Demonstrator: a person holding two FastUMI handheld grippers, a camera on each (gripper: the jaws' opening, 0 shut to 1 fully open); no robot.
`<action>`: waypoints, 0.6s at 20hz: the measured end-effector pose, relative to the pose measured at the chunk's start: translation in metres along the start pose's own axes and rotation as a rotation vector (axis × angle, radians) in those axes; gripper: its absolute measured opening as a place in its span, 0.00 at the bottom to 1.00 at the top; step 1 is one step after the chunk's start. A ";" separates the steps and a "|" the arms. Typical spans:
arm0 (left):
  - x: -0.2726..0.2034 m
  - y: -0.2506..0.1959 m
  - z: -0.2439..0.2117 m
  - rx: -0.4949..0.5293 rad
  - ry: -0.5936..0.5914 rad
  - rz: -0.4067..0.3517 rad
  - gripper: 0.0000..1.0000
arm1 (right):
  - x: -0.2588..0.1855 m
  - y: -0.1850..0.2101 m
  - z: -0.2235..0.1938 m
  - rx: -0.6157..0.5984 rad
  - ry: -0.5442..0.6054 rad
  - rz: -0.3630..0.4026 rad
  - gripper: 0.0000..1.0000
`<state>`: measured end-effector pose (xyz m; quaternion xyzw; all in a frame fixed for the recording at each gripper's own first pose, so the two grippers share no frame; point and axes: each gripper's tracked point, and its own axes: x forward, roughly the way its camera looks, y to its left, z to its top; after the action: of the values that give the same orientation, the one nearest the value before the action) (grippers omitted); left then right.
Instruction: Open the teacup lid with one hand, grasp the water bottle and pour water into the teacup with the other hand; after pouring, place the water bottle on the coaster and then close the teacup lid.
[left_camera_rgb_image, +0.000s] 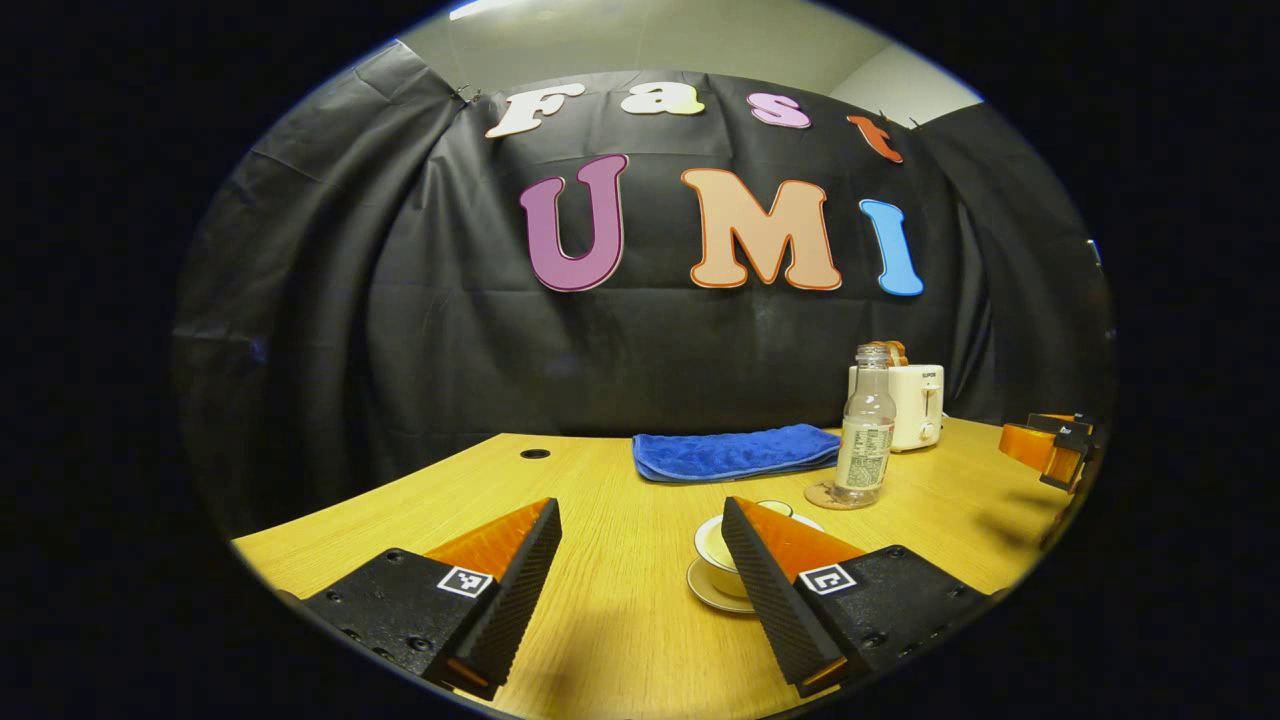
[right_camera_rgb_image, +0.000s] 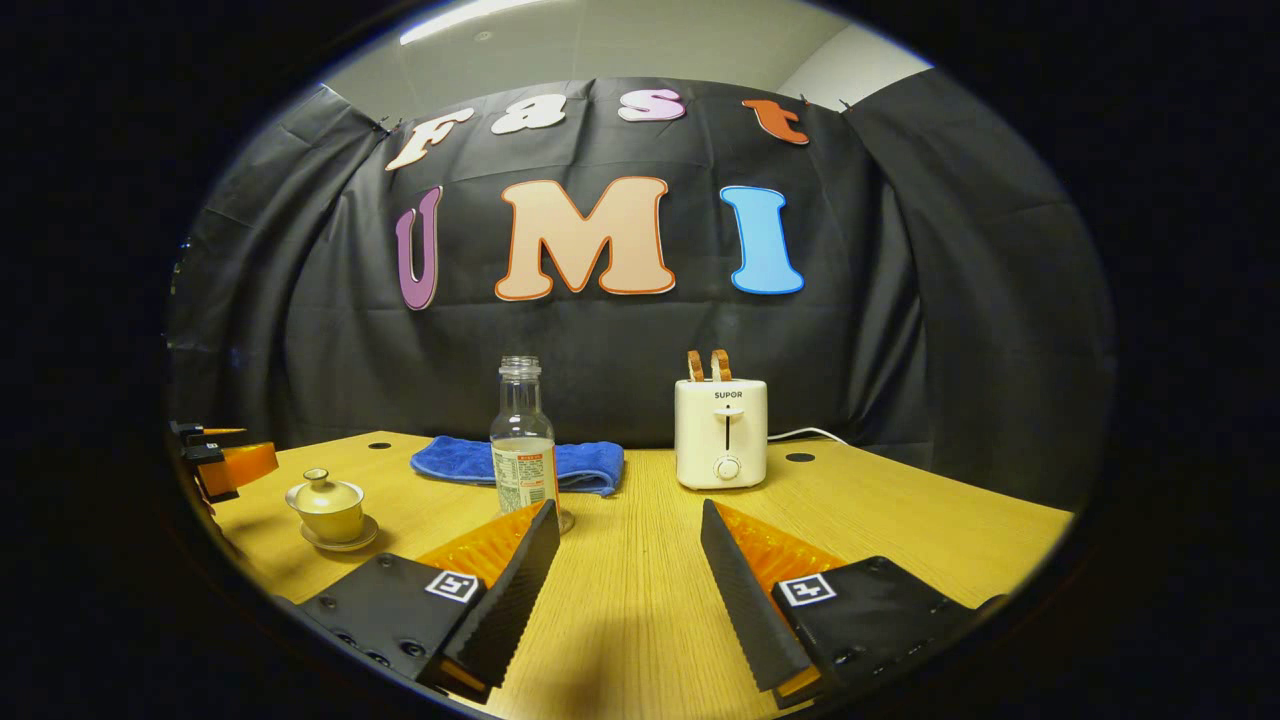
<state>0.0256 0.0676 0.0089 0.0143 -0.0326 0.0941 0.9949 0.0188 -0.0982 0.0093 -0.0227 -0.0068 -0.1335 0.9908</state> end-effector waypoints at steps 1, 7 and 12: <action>0.001 0.000 0.000 0.000 -0.001 0.000 0.95 | 0.000 0.000 0.000 0.000 0.000 0.000 0.85; 0.000 -0.002 0.000 -0.001 -0.002 -0.010 0.94 | 0.000 0.000 0.000 0.000 0.000 0.000 0.99; 0.002 -0.002 0.001 0.001 -0.004 -0.013 0.99 | 0.001 0.000 0.000 0.001 0.000 0.004 0.92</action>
<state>0.0282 0.0661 0.0101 0.0152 -0.0344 0.0877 0.9954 0.0195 -0.0981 0.0095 -0.0224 -0.0066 -0.1317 0.9910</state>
